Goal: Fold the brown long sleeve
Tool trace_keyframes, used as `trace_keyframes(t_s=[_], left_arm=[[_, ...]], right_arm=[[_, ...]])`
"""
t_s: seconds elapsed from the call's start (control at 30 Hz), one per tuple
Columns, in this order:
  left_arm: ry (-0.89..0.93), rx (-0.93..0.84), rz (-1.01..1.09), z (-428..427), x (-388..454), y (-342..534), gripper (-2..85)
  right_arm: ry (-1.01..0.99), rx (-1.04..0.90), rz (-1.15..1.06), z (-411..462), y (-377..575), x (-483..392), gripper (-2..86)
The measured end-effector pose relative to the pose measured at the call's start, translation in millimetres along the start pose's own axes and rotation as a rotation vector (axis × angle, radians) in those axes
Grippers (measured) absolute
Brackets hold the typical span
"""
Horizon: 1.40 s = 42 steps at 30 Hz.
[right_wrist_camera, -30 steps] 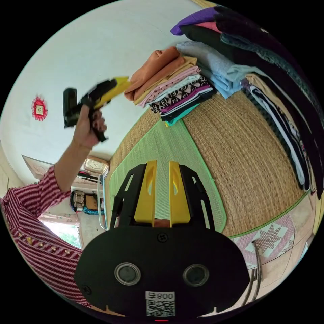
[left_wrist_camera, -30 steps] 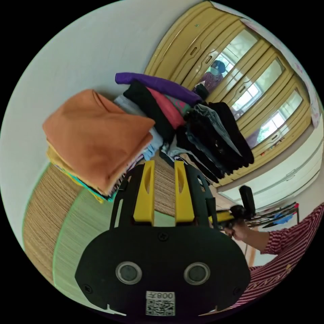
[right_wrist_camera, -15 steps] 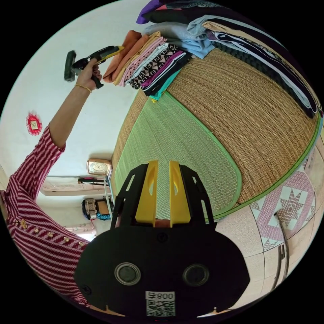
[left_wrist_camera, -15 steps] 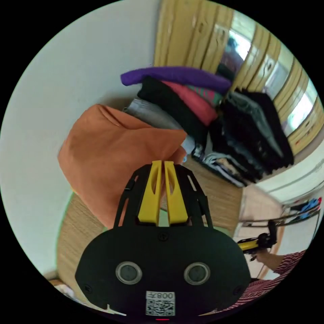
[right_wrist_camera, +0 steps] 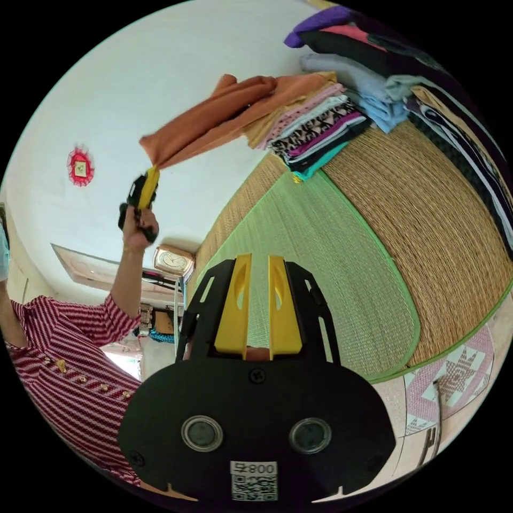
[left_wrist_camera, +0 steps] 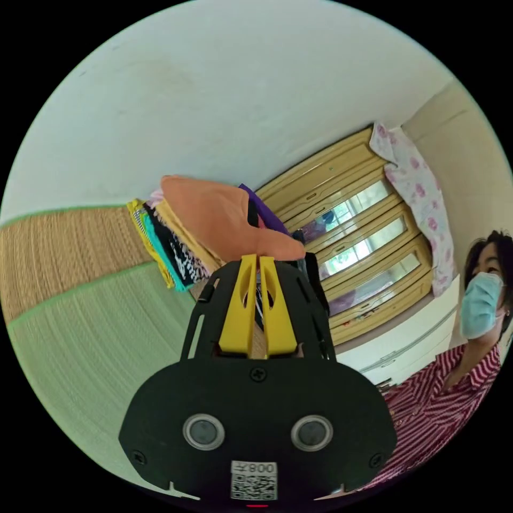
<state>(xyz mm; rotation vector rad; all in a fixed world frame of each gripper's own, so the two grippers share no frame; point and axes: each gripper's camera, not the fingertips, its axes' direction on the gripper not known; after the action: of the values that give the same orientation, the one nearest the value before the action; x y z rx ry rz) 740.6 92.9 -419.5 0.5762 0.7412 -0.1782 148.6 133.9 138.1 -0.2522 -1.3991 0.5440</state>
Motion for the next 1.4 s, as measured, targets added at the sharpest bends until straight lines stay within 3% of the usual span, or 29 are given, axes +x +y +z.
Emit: trace_keyframes(t_s=[0.2, 0.3, 0.37, 0.5, 0.77, 0.97, 1.13, 1.4], left_arm=[[0.004, 0.055, -0.133, -141, -8, 97, 0.5], [-0.186, -0.035, -0.294, -208, -31, 166, 0.7], [-0.461, -0.182, -0.486, -253, -64, 228, 0.8], [-0.454, -0.132, -0.588, -298, -81, 267, 1.3], [-0.324, -0.274, -0.349, -205, -132, 152, 10.0], [-0.459, -0.378, -0.195, -114, -166, 82, 13.4], [-0.621, -0.53, -0.154, -65, -215, 68, 9.8], [-0.58, -0.438, -0.169, -90, -261, 53, 2.2]], right_arm=[[-0.015, -0.052, -0.137, 38, 4, -96, 6.4], [-0.004, -0.151, -0.17, 75, 23, -135, 6.4], [-0.004, -0.223, -0.16, 104, 39, -149, 6.4], [0.005, -0.355, -0.106, 173, 67, -168, 6.5], [0.144, -0.382, -0.131, 256, 21, -202, 7.4], [0.217, -0.359, -0.237, 311, -55, -223, 7.7], [0.267, -0.373, -0.348, 379, -116, -244, 7.9], [0.42, -0.494, -0.559, 500, -196, -279, 8.6]])
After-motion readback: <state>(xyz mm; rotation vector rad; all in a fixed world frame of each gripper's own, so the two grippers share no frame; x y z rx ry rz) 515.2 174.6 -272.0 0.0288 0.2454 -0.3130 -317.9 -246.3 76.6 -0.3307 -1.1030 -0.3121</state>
